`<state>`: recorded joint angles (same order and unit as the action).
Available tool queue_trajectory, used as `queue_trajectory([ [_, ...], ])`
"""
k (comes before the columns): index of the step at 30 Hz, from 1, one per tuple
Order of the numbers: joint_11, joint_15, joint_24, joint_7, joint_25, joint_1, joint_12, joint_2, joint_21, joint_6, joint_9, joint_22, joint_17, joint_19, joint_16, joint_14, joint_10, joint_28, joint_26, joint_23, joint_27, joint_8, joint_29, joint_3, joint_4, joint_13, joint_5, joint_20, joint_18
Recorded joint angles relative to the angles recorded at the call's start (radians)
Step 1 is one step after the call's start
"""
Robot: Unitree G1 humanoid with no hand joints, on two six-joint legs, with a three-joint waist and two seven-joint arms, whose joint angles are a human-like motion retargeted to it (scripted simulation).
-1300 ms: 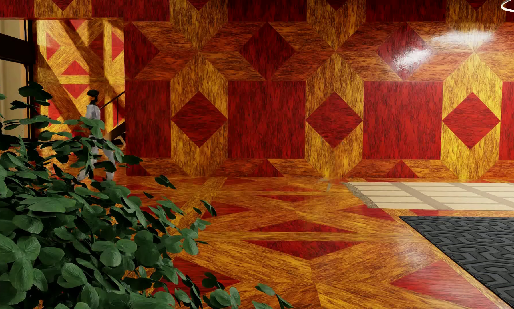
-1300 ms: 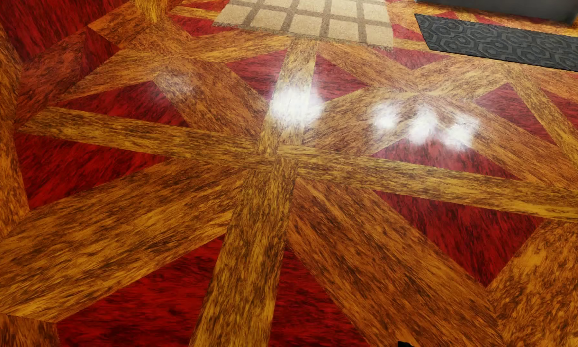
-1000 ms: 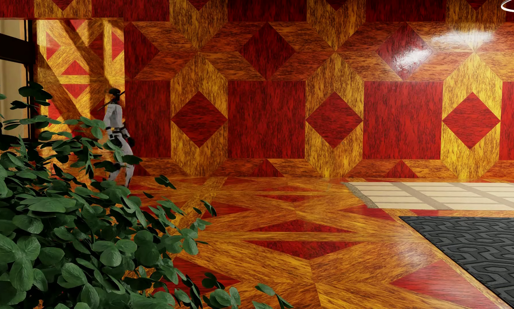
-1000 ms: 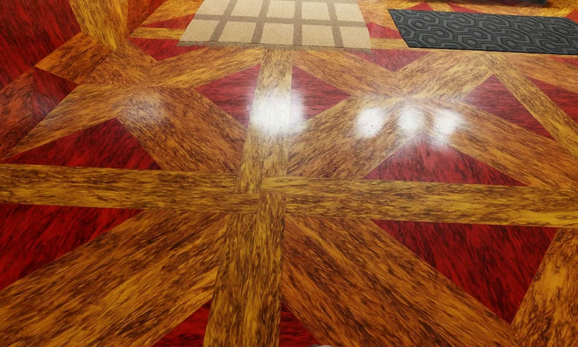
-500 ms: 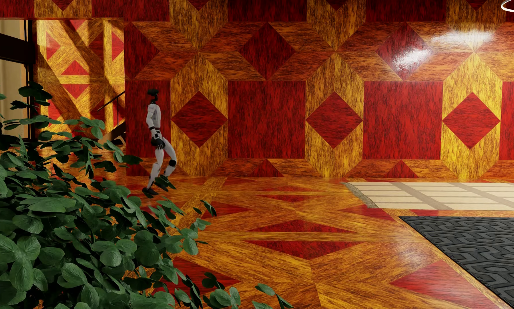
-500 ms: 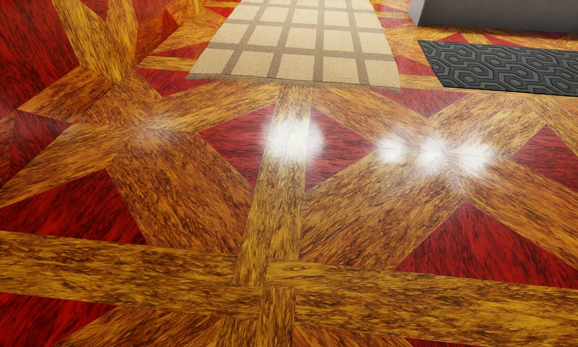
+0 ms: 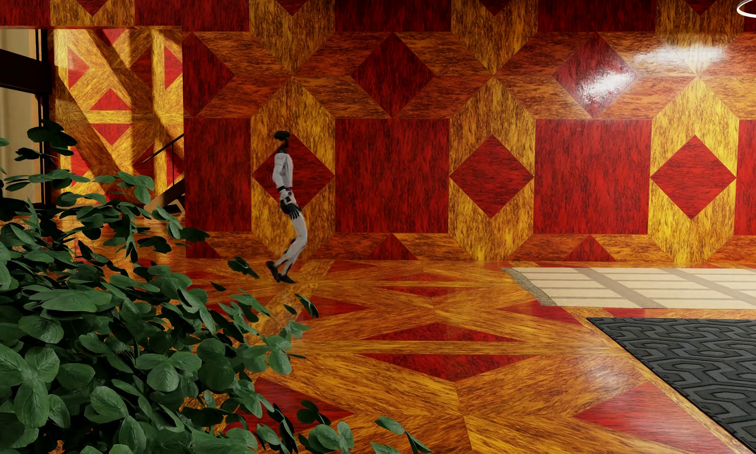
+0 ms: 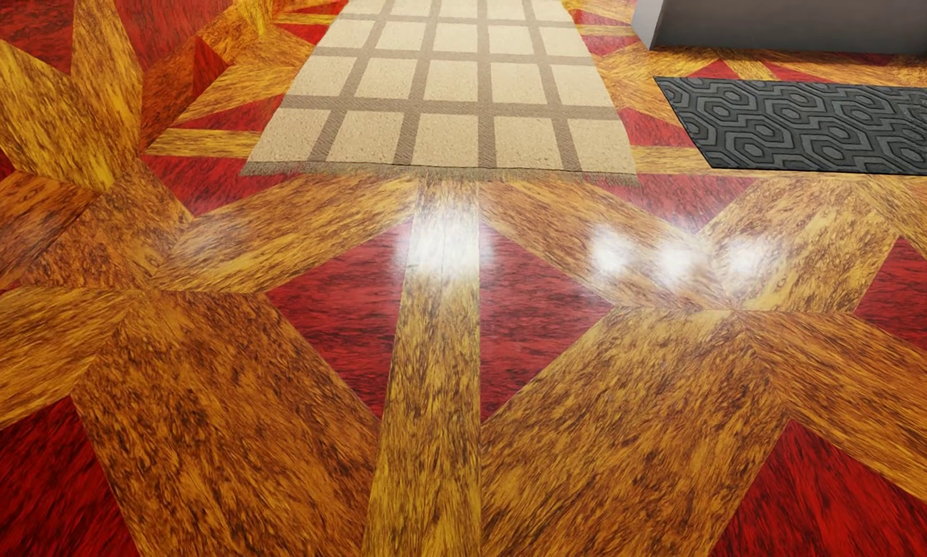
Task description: Walk forward
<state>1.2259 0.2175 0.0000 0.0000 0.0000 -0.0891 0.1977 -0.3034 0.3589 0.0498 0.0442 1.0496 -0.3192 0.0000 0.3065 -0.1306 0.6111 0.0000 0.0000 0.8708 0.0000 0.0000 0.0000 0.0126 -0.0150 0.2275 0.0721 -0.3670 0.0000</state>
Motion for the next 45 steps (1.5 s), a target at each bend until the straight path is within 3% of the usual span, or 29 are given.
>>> queue_trajectory([
  [3, -0.416, 0.214, 0.000, 0.000, 0.000, 0.168, -0.069, -0.127, 0.032, 0.018, 0.018, -0.113, -0.007, 0.000, 0.029, -0.071, -0.075, 0.000, 0.000, -0.058, 0.000, 0.000, 0.000, -0.131, 0.019, 0.078, 0.004, 0.077, 0.000],
  [4, -0.590, 0.202, 0.000, 0.000, 0.000, 0.206, -0.090, -0.143, 0.052, 0.012, 0.015, -0.157, -0.004, 0.000, 0.044, -0.099, -0.085, 0.000, 0.000, -0.068, 0.000, 0.000, 0.000, -0.160, 0.023, 0.100, 0.002, 0.095, 0.000],
  [5, -0.747, 0.003, 0.000, 0.000, 0.000, 0.248, -0.110, -0.131, 0.044, 0.006, 0.008, -0.187, 0.006, 0.000, 0.054, -0.127, -0.094, 0.000, 0.000, -0.070, 0.000, 0.000, 0.000, -0.175, 0.024, 0.116, 0.011, 0.120, 0.000],
  [6, -0.797, -0.274, 0.000, 0.000, 0.000, 0.296, -0.127, -0.110, 0.063, 0.002, 0.003, -0.204, 0.013, 0.000, 0.061, -0.147, -0.100, 0.000, 0.000, -0.055, 0.000, 0.000, 0.000, -0.193, 0.033, 0.131, 0.013, 0.134, 0.000],
  [7, -0.793, -0.354, 0.000, 0.000, 0.000, 0.322, -0.135, -0.113, 0.066, 0.002, -0.002, -0.218, 0.020, 0.000, 0.062, -0.143, -0.084, 0.000, 0.000, -0.045, 0.000, 0.000, 0.000, -0.215, 0.045, 0.137, 0.014, 0.156, 0.000],
  [9, -0.766, -0.083, 0.000, 0.000, 0.000, 0.352, -0.133, -0.154, 0.098, 0.016, -0.015, -0.205, 0.027, 0.000, 0.056, -0.028, -0.010, 0.000, 0.000, 0.001, 0.000, 0.000, 0.000, -0.210, 0.075, 0.150, 0.068, 0.182, 0.000],
  [10, -0.731, 0.027, 0.000, 0.000, 0.000, 0.359, -0.109, -0.158, 0.100, 0.025, -0.028, -0.172, 0.032, 0.000, 0.043, 0.119, 0.051, 0.000, 0.000, 0.043, 0.000, 0.000, 0.000, -0.201, 0.087, 0.151, 0.094, 0.185, 0.000],
  [12, -0.650, 0.043, 0.000, 0.000, 0.000, 0.228, -0.061, -0.112, 0.082, 0.033, -0.052, -0.082, 0.038, 0.000, 0.019, 0.458, 0.325, 0.000, 0.000, 0.096, 0.000, 0.000, 0.000, -0.181, 0.136, 0.148, 0.137, 0.182, 0.000],
  [13, -0.636, -0.001, 0.000, 0.000, 0.000, 0.125, -0.050, -0.064, 0.060, 0.033, -0.045, -0.039, 0.034, 0.000, 0.012, 0.447, 0.497, 0.000, 0.000, 0.075, 0.000, 0.000, 0.000, -0.171, 0.153, 0.146, 0.158, 0.161, 0.000],
  [15, -0.650, -0.113, 0.000, 0.000, 0.000, -0.051, -0.044, 0.080, 0.045, 0.012, -0.029, 0.051, 0.028, 0.000, 0.002, 0.105, 0.738, 0.000, 0.000, 0.071, 0.000, 0.000, 0.000, -0.098, 0.153, 0.118, 0.168, 0.103, 0.000],
  [16, -0.689, -0.177, 0.000, 0.000, 0.000, -0.121, -0.039, 0.170, 0.034, 0.003, -0.024, 0.073, 0.017, 0.000, -0.006, 0.054, 0.766, 0.000, 0.000, 0.065, 0.000, 0.000, 0.000, -0.042, 0.147, 0.086, 0.161, 0.105, 0.000],
  [19, -0.767, -0.328, 0.000, 0.000, 0.000, -0.293, 0.026, 0.379, 0.003, -0.022, -0.007, 0.038, -0.024, 0.000, -0.016, 0.038, 0.524, 0.000, 0.000, 0.011, 0.000, 0.000, 0.000, 0.109, 0.141, -0.004, 0.107, 0.088, 0.000],
  [22, -0.800, -0.464, 0.000, 0.000, 0.000, -0.339, 0.083, 0.517, -0.056, -0.027, -0.022, -0.001, -0.048, 0.000, -0.022, 0.184, 0.014, 0.000, 0.000, -0.040, 0.000, 0.000, 0.000, 0.194, 0.136, -0.101, 0.078, 0.086, 0.000],
  [23, -0.798, -0.485, 0.000, 0.000, 0.000, -0.329, 0.095, 0.546, -0.071, -0.030, -0.033, 0.024, -0.048, 0.000, -0.025, 0.471, -0.450, 0.000, 0.000, -0.061, 0.000, 0.000, 0.000, 0.210, 0.129, -0.127, 0.063, 0.077, 0.000],
  [25, -0.781, -0.409, 0.000, 0.000, 0.000, -0.384, 0.113, 0.600, -0.109, -0.038, -0.029, 0.051, -0.041, 0.000, -0.034, 0.192, -0.073, 0.000, 0.000, -0.099, 0.000, 0.000, 0.000, 0.238, 0.110, -0.159, 0.028, 0.082, 0.000],
  [27, -0.602, -0.127, 0.000, 0.000, 0.000, -0.397, 0.133, 0.572, -0.130, -0.048, -0.047, 0.098, -0.010, 0.000, -0.045, 0.245, 0.061, 0.000, 0.000, -0.094, 0.000, 0.000, 0.000, 0.256, 0.079, -0.130, 0.003, 0.052, 0.000],
  [28, -0.466, 0.028, 0.000, 0.000, 0.000, -0.359, 0.143, 0.518, -0.124, -0.058, -0.049, 0.106, 0.003, 0.000, -0.050, 0.180, 0.098, 0.000, 0.000, -0.089, 0.000, 0.000, 0.000, 0.237, 0.037, -0.098, -0.015, 0.070, 0.000],
  [29, -0.271, 0.084, 0.000, 0.000, 0.000, -0.312, 0.137, 0.413, -0.108, -0.058, -0.047, 0.097, 0.011, 0.000, -0.049, 0.123, 0.104, 0.000, 0.000, -0.085, 0.000, 0.000, 0.000, 0.219, 0.013, -0.090, -0.012, 0.062, 0.000],
  [32, 0.061, 0.030, 0.000, 0.000, 0.000, -0.090, 0.079, 0.135, -0.050, -0.030, -0.030, 0.050, 0.019, 0.000, -0.039, 0.049, 0.029, 0.000, 0.000, -0.036, 0.000, 0.000, 0.000, 0.094, -0.022, -0.035, 0.004, 0.046, 0.000],
  [34, -0.042, 0.057, 0.000, 0.000, 0.000, 0.068, 0.029, 0.003, -0.031, 0.006, -0.013, -0.012, 0.011, 0.000, -0.022, 0.024, -0.044, 0.000, 0.000, 0.012, 0.000, 0.000, 0.000, -0.019, -0.007, 0.004, 0.017, 0.050, 0.000],
  [37, -0.491, 0.226, 0.000, 0.000, 0.000, 0.239, -0.055, -0.102, -0.023, 0.015, 0.009, -0.137, 0.005, 0.000, 0.032, -0.057, -0.097, 0.000, 0.000, 0.065, 0.000, 0.000, 0.000, -0.136, 0.012, 0.071, 0.010, 0.082, 0.000],
  [38, -0.656, 0.175, 0.000, 0.000, 0.000, 0.259, -0.089, -0.115, 0.003, 0.014, 0.004, -0.159, 0.008, 0.000, 0.048, -0.096, -0.091, 0.000, 0.000, 0.094, 0.000, 0.000, 0.000, -0.167, 0.015, 0.079, 0.011, 0.101, 0.000],
  [39, -0.767, -0.107, 0.000, 0.000, 0.000, 0.301, -0.110, -0.106, 0.015, 0.010, -0.002, -0.178, 0.013, 0.000, 0.055, -0.133, -0.095, 0.000, 0.000, 0.118, 0.000, 0.000, 0.000, -0.183, 0.012, 0.100, 0.014, 0.135, 0.000],
  [40, -0.930, -0.274, 0.000, 0.000, 0.000, 0.318, -0.139, -0.102, 0.064, 0.016, -0.011, -0.173, 0.014, 0.000, 0.058, -0.139, -0.084, 0.000, 0.000, 0.156, 0.000, 0.000, 0.000, -0.215, 0.026, 0.104, 0.012, 0.146, 0.000],
  [41, -0.788, -0.325, 0.000, 0.000, 0.000, 0.353, -0.151, -0.110, 0.068, 0.019, -0.008, -0.176, 0.019, 0.000, 0.058, -0.114, -0.063, 0.000, 0.000, 0.179, 0.000, 0.000, 0.000, -0.226, 0.041, 0.125, 0.019, 0.166, 0.000],
  [42, -0.791, -0.242, 0.000, 0.000, 0.000, 0.367, -0.155, -0.144, 0.075, 0.028, -0.010, -0.170, 0.027, 0.000, 0.055, -0.059, -0.023, 0.000, 0.000, 0.190, 0.000, 0.000, 0.000, -0.229, 0.058, 0.140, 0.042, 0.179, 0.000],
  [43, -0.766, -0.080, 0.000, 0.000, 0.000, 0.379, -0.138, -0.144, 0.090, 0.031, -0.020, -0.167, 0.035, 0.000, 0.050, 0.040, 0.020, 0.000, 0.000, 0.206, 0.000, 0.000, 0.000, -0.245, 0.079, 0.154, 0.060, 0.199, 0.000],
  [44, -0.713, 0.029, 0.000, 0.000, 0.000, 0.373, -0.116, -0.157, 0.084, 0.043, -0.033, -0.145, 0.043, 0.000, 0.035, 0.210, 0.091, 0.000, 0.000, 0.219, 0.000, 0.000, 0.000, -0.238, 0.102, 0.166, 0.087, 0.213, 0.000],
  [45, -0.661, 0.052, 0.000, 0.000, 0.000, 0.323, -0.081, -0.141, 0.045, 0.051, -0.044, -0.123, 0.047, 0.000, 0.022, 0.417, 0.214, 0.000, 0.000, 0.209, 0.000, 0.000, 0.000, -0.229, 0.129, 0.183, 0.113, 0.218, 0.000],
])
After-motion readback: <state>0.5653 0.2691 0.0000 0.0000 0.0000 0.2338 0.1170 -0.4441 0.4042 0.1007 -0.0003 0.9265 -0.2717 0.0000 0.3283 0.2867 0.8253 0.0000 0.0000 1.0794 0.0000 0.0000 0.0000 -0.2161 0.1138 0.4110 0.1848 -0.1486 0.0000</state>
